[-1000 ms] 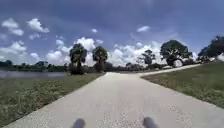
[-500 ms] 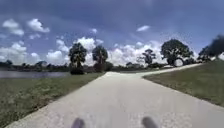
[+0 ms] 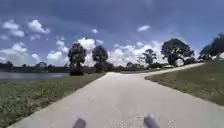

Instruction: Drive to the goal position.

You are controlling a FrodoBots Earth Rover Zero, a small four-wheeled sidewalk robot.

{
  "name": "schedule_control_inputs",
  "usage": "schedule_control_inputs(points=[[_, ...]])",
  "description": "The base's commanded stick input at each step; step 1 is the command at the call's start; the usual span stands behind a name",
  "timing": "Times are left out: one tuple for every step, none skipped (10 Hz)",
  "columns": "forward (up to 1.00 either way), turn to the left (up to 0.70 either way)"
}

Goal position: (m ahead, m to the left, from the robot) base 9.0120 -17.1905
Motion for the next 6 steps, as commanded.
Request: schedule_control_inputs(points=[[0.7,0.0],[0.7,0.0],[0.7,0.0],[0.7,0.0],[0.7,0.0],[0.7,0.0]])
